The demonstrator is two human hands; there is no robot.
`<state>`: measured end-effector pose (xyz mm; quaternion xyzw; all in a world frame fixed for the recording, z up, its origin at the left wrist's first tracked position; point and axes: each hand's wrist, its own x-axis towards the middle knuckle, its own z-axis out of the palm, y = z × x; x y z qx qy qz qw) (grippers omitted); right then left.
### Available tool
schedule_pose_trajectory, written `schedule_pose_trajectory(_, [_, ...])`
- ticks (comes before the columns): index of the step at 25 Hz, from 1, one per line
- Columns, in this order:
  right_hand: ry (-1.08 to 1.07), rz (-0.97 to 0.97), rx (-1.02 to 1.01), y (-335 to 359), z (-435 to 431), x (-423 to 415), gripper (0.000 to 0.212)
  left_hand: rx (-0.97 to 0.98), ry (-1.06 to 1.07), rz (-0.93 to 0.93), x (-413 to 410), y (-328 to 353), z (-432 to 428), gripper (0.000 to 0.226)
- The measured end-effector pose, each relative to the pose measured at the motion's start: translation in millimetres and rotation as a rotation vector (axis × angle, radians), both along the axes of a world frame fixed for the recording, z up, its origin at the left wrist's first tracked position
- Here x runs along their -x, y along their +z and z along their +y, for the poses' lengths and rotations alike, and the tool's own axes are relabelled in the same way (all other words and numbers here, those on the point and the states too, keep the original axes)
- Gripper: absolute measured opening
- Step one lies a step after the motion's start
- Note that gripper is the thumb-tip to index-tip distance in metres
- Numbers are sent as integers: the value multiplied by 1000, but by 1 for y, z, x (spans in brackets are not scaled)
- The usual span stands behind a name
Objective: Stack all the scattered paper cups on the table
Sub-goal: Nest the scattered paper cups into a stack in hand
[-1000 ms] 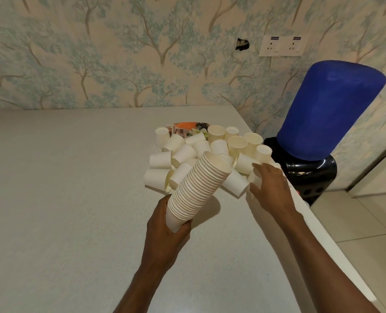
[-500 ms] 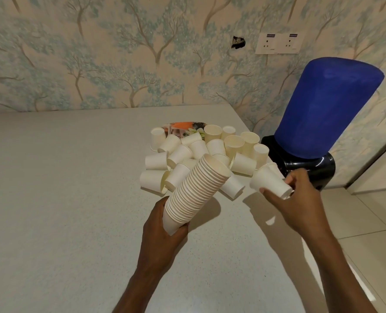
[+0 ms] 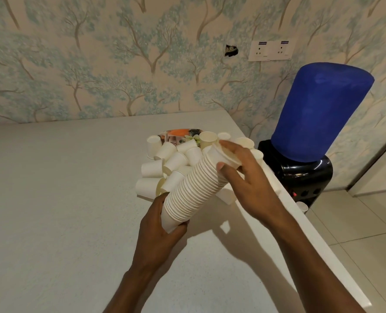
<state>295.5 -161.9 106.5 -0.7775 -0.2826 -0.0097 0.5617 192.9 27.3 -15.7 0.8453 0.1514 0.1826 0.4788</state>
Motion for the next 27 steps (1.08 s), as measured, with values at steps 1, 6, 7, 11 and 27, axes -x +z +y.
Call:
schedule_pose_trajectory(1, [46, 12, 6, -4, 5, 4, 53, -9, -19, 6, 1, 6, 4, 61])
schedule_pose_trajectory(6, [185, 164, -102, -27, 17, -13, 45, -103, -33, 1, 11, 22, 23, 64])
schedule_pose_trajectory(7, [21, 149, -89, -35, 17, -25, 39, -97, -8, 13, 14, 21, 27, 65])
schedule_pose_trajectory(11, [-314, 6, 490, -80, 17, -55, 63, -51, -15, 11, 31, 14, 35, 64])
schedule_pose_trajectory(27, [-65, -79, -324, -6, 21, -11, 54, -33, -52, -17, 26, 5, 46, 65])
